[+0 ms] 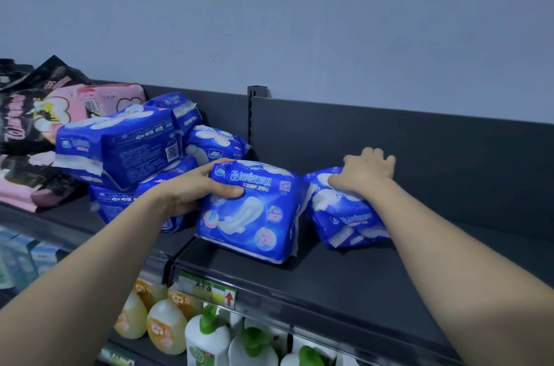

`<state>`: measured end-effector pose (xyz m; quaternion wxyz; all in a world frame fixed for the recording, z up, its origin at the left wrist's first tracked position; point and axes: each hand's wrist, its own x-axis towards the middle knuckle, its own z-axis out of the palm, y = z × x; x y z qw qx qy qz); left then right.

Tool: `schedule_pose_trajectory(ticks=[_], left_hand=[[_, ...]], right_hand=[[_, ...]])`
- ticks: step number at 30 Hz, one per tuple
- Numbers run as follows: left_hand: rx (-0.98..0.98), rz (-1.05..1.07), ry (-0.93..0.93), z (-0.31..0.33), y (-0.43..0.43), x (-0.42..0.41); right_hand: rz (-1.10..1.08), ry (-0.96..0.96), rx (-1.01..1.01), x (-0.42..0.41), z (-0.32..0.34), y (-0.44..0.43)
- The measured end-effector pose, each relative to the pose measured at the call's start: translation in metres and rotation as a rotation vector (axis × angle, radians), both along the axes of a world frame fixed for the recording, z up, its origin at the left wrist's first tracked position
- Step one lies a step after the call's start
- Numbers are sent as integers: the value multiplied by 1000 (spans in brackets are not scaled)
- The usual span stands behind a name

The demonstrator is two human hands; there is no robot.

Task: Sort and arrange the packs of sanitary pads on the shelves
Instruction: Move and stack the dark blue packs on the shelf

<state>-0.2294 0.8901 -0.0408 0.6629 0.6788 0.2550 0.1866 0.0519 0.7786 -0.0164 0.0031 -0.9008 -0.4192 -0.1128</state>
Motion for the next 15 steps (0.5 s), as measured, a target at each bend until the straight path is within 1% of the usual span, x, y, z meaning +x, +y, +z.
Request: schedule_pose_trajectory(ticks=[2, 3, 5, 8, 10, 13, 14, 15], left_hand=[[12, 8, -2, -2, 0, 2], [16, 9, -1, -4, 1, 3], [24, -6, 9, -5, 1, 4], [18, -28, 23, -6, 3, 3], [9, -29, 23, -7, 5, 2], [16, -31, 22, -8, 5, 2], [21, -26, 18, -9, 4, 2], [26, -18, 10, -10, 4, 2]], right_hand=[[50, 203, 87, 4, -3, -1], [77, 304, 98, 6, -4, -2], [99, 400, 49, 9, 0, -5], [82, 460, -52, 13, 12, -12], [82, 495, -65, 13, 18, -18], [69, 537, 67, 15, 19, -22], [57, 526, 142, 16, 17, -24], [29, 491, 259, 16, 14, -26]])
